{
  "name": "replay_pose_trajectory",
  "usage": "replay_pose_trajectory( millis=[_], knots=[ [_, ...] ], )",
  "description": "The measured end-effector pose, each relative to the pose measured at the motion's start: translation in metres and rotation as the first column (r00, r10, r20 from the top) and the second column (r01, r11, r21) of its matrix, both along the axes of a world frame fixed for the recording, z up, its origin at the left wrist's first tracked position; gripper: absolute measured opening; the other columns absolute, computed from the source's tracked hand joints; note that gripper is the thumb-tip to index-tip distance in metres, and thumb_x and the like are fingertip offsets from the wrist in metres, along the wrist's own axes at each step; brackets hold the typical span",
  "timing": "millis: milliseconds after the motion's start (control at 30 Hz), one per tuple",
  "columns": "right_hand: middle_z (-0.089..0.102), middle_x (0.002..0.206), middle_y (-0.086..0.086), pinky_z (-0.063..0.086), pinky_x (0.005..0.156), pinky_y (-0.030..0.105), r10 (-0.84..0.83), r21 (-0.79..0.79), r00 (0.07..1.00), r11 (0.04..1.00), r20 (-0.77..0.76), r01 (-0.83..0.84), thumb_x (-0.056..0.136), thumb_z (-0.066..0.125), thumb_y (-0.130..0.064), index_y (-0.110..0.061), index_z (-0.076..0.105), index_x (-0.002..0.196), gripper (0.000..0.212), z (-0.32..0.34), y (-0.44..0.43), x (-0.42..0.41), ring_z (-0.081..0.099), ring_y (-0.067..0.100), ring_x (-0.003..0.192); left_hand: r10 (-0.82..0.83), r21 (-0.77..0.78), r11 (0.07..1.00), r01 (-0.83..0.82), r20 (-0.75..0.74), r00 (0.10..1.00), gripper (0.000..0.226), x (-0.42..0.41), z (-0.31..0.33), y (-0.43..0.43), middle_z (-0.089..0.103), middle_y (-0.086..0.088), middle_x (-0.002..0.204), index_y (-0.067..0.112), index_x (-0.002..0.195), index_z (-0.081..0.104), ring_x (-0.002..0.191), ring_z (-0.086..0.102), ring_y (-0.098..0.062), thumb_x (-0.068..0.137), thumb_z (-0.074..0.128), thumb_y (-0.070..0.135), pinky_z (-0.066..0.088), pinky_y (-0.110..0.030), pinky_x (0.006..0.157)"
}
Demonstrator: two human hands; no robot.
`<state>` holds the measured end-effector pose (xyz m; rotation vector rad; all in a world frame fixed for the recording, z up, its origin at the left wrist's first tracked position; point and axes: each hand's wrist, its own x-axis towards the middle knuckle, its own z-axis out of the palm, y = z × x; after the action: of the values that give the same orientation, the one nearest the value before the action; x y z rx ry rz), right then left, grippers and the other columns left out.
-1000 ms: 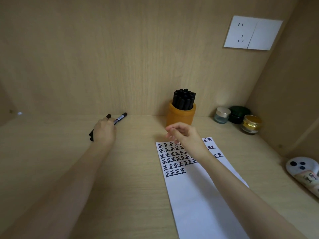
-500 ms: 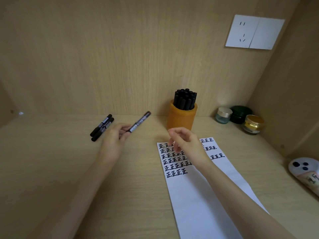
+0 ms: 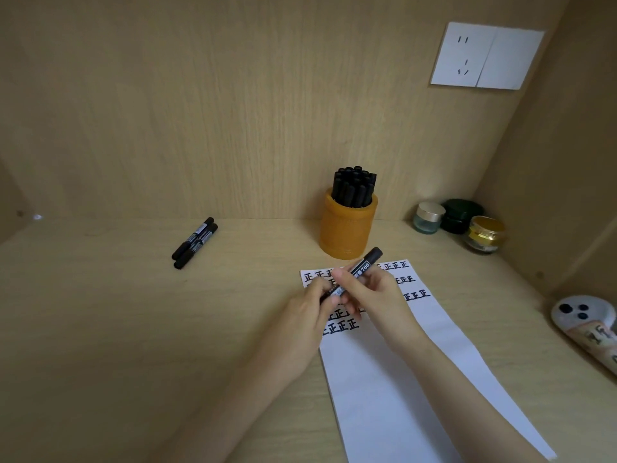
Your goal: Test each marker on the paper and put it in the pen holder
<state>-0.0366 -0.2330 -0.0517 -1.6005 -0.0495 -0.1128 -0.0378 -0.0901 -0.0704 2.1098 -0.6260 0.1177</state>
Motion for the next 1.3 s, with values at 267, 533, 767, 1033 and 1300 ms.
replay_pose_trajectory(
  millis=[267,533,767,1033,1300],
  knots=[
    [0.055,0.056,0.0,0.038,0.047,0.019,0.012,-0.017,0.999,1.0,0.043,-0.012,0.091,0.062,-0.02,-0.012,0.06,0.081,0.013,-0.008,-0.007,-0.014,0.049,0.01,0.049,-0.075,-0.061,0.995,0.073,-0.029,0.997,0.013,-0.011,-0.006,-0.006,0.053,0.014,0.067,0.026,0.092,0.045,0.06,0.045,-0.009,0.101,0.034,0.028,0.038,-0.034,0.062],
    [0.053,0.051,-0.002,0.037,0.047,0.016,-0.004,0.018,1.0,1.0,0.017,0.003,0.091,0.06,-0.022,-0.007,0.055,0.078,0.021,-0.013,-0.003,-0.018,0.047,0.007,0.046,-0.13,-0.189,0.977,0.102,-0.142,0.981,0.018,-0.014,-0.002,-0.003,0.04,0.01,0.056,0.024,0.086,0.052,0.056,0.032,-0.011,0.1,0.04,0.023,0.029,-0.026,0.055],
    [0.054,0.053,-0.005,0.04,0.049,0.013,-0.021,0.054,0.999,0.998,0.048,0.018,0.091,0.061,-0.017,-0.011,0.058,0.079,0.014,-0.01,-0.004,-0.023,0.049,0.004,0.048,-0.2,-0.295,0.946,0.139,-0.191,0.961,0.014,-0.015,0.003,-0.001,0.036,0.011,0.049,0.014,0.091,0.054,0.052,0.027,-0.015,0.098,0.045,0.022,0.023,-0.022,0.049],
    [0.047,0.047,0.0,0.029,0.04,0.02,-0.237,0.236,0.972,0.944,-0.006,0.231,0.077,0.07,-0.034,-0.019,0.056,0.058,0.028,-0.004,-0.03,-0.015,0.038,0.012,0.04,-0.05,-0.198,0.98,0.018,-0.154,0.987,0.019,-0.014,-0.007,0.005,0.044,0.008,0.052,0.03,0.088,0.056,0.05,0.036,-0.006,0.084,0.058,0.049,0.026,-0.022,0.052],
    [0.062,0.06,0.017,0.032,0.04,0.024,-0.264,0.083,0.96,0.959,-0.094,0.272,0.091,0.062,-0.016,-0.002,0.066,0.087,0.015,-0.021,-0.044,-0.016,0.062,0.022,0.053,-0.144,0.258,0.955,0.145,-0.022,0.989,0.028,-0.023,-0.018,0.003,0.045,0.017,0.046,0.041,0.1,0.067,0.051,0.047,0.003,0.079,0.061,0.058,0.033,-0.011,0.058]
  ],
)
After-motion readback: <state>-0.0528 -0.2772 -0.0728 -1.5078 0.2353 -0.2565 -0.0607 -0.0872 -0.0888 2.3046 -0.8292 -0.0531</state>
